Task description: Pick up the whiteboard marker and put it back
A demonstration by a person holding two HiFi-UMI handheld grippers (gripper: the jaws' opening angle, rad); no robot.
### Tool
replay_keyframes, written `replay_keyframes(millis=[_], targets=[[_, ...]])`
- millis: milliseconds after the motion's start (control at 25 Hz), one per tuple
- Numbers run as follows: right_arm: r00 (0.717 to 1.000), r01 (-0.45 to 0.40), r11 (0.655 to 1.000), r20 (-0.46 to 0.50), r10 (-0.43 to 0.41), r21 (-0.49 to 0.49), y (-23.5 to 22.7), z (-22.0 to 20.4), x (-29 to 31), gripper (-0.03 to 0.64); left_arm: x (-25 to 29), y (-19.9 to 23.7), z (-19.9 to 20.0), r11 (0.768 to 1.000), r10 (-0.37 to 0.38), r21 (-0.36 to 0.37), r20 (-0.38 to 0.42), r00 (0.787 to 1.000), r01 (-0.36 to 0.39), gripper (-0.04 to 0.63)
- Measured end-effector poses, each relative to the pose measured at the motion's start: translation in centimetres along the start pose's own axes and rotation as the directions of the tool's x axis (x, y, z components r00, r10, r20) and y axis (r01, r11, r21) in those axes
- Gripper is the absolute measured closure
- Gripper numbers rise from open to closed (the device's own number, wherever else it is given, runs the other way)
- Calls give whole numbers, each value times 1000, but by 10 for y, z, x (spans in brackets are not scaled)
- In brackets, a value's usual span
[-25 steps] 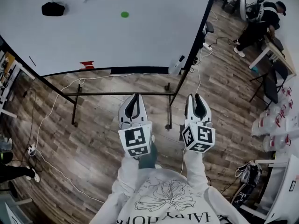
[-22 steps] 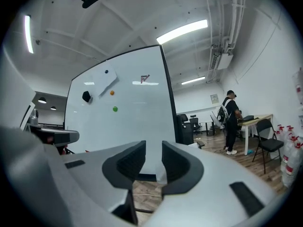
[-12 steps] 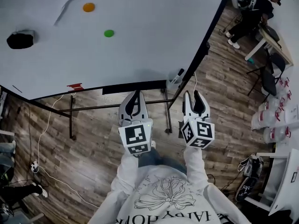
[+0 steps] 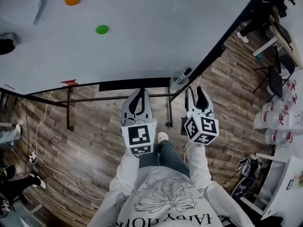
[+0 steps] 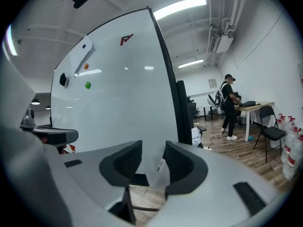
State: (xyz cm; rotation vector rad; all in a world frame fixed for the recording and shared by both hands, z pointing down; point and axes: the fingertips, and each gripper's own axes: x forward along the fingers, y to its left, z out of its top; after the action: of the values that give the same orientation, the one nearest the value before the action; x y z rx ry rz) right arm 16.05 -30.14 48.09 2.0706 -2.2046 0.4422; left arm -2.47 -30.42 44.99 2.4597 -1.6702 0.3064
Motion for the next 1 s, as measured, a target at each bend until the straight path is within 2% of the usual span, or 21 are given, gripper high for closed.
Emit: replay_keyframes(millis=[320,720,1000], targets=[[996,-45,996,-71,50,70,-15,-25,51,476,23,0,-23,999,37,-16,-58,998,-38,589],[990,-42,979,-127,68,197,-39,-46,98,477,37,5,-40,996,81,-30,-96,992,-84,589],[984,-45,981,-162,75,186,-39,-55,115,506,40,9,-39,994,103,-33,-99,990,-107,589]])
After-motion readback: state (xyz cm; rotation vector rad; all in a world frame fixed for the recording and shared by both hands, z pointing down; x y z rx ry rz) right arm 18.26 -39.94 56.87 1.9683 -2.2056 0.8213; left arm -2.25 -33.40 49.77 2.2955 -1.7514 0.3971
